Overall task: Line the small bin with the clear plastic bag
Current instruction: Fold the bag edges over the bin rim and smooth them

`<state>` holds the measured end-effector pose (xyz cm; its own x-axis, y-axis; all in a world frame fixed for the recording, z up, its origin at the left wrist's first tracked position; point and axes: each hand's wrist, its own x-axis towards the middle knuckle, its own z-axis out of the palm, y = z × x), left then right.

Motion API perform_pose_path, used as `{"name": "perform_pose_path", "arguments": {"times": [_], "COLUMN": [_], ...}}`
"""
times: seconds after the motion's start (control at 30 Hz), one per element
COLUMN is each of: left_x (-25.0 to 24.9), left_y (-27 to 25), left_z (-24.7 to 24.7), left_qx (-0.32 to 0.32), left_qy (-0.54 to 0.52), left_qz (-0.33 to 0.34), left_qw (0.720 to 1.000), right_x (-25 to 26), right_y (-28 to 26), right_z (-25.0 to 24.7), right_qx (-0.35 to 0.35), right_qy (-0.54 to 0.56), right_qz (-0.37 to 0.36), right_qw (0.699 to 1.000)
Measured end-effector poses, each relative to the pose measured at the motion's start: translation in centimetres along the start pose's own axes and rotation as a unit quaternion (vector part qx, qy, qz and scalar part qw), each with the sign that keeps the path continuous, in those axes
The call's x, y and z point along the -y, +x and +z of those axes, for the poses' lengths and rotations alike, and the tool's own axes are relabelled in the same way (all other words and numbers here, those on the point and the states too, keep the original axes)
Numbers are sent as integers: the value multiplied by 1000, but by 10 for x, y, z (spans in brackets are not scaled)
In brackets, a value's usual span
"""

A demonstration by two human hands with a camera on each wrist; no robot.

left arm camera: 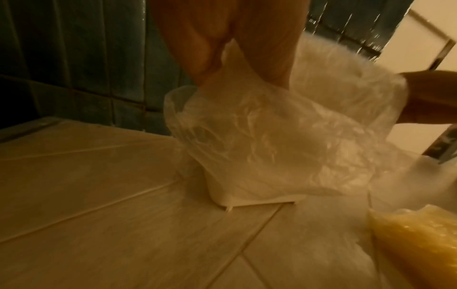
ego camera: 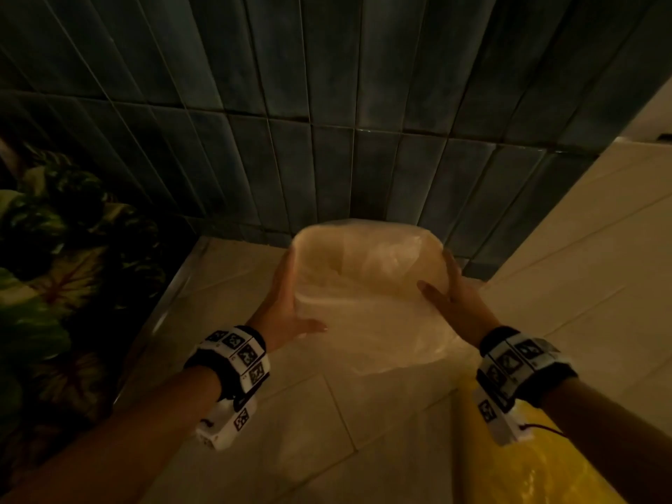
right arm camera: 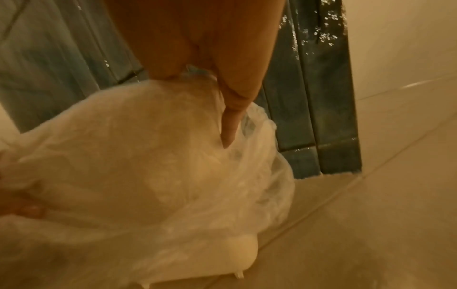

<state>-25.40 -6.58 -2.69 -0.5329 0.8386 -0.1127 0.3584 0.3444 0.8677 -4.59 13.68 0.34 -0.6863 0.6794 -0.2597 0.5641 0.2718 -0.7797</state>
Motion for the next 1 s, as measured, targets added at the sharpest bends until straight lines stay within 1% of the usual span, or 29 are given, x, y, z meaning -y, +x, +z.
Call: {"name": "perform_pose_path", "arguments": {"times": [0.03,0.1,0.17,0.23,0.3,0.37,0.4,0.43,0.47,0.5,0.53,0.57,0.63,0.67,0.73,0.77,0.8,0.83,0.9,0.93,0.97,1.0], "left_x": [6,15,22,24,20,17,14,12,7,1,-4,-11,-24,-27,-33,-33,-34,-34,-32,-31,-31,-30], "left_y": [1,1,-1,0,4,11,14,16,17,18,20,23,28,30,32,31,30,29,27,26,26,24], "left_z": [0,2,5,4,-5,-23,-32,-42,-51,-58,-62,-63,-56,-51,-37,-32,-28,-25,-22,-22,-22,-22], "left_qx": [-1,8,52,107,131,131,126,119,113,103,94,79,48,37,33,29,26,22,25,29,34,37], "left_qy": [-10,15,76,135,154,131,114,99,81,55,15,-24,-53,-35,60,108,130,135,154,160,163,166], "left_qz": [-26,-94,-148,-177,-187,-176,-168,-165,-155,-140,-130,-128,-124,-119,-98,-86,-87,-95,-91,-91,-87,-81], "left_qw": [1000,995,985,969,961,967,971,974,978,983,987,988,990,992,993,990,987,986,984,982,982,982], "right_x": [-3,-7,-13,-21,-29,-32,-31,-28,-25,-21,-14,-8,5,12,20,21,18,13,4,-6,-15,-22], "right_y": [-1,-4,-8,-13,-16,-16,-16,-14,-12,-10,-6,-1,16,25,43,50,57,61,59,57,55,51], "right_z": [4,10,15,18,17,7,-2,-11,-19,-27,-34,-38,-40,-37,-30,-25,-23,-22,-25,-27,-30,-32], "right_qx": [-4,-2,12,34,60,45,18,-24,-69,-106,-129,-137,-111,-90,-52,-47,-57,-84,-142,-160,-163,-151], "right_qy": [33,138,209,222,213,238,247,241,207,150,89,39,-11,-12,-32,-55,-77,-76,-48,-40,-38,-34], "right_qz": [1,20,60,93,111,126,126,115,91,62,31,5,-27,-22,5,14,23,38,70,76,81,88], "right_qw": [999,990,976,970,969,962,961,963,972,981,987,990,993,996,998,997,995,993,986,983,983,984]}}
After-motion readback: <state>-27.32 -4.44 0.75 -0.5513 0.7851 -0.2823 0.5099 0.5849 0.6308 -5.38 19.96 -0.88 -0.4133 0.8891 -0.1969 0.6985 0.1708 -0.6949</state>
